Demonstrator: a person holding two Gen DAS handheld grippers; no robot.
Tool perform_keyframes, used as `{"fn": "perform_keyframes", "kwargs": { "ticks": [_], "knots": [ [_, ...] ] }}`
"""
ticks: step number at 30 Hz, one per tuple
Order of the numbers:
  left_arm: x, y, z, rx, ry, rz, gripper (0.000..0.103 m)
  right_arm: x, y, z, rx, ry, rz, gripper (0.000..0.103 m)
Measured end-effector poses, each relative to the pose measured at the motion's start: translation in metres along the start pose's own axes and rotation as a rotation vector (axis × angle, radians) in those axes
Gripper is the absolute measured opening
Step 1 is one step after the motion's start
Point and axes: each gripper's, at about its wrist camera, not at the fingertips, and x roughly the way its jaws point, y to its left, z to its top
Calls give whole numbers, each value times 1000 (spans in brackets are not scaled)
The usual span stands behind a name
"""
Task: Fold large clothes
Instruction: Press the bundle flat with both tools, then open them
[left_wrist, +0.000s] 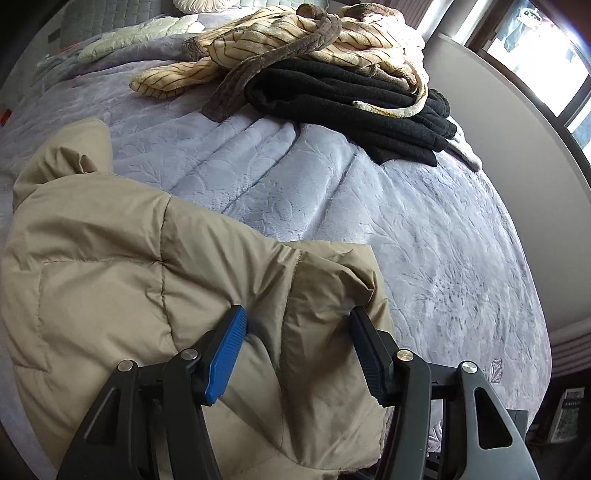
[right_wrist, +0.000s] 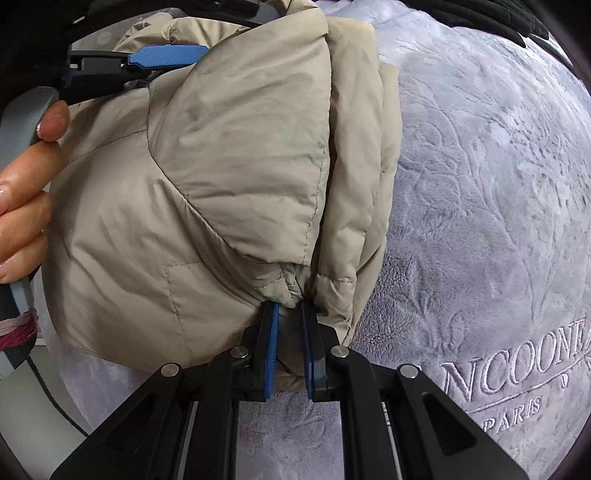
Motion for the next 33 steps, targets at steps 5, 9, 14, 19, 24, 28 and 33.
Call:
{"fn": "perform_keyframes", "kwargs": {
  "ticks": [5,9,14,19,24,28,33],
  "knots": [
    [-41,9,-16,6,-34,26,60,4,1,2,12,9,-1,11],
    [-75,40,-48,-41,-53,76,60,3,0,4,21,15,8,11],
    [-103,81,-95,-127,-65,134,60,1,0,4,34,16,3,11],
    [-101,108,-148,-191,-11,161,75,4,2,2,35,27,-9,11],
    [-78,118,-178,-189,24,164,80,20,5,1,13,38,-38,11],
    [-73,124,-179,-213,42,153,84,19,10,5,15,48,-64,11],
    [-83,123,-177,-221,45,163,84,6,21,9,30,62,-77,15]
  ]
}}
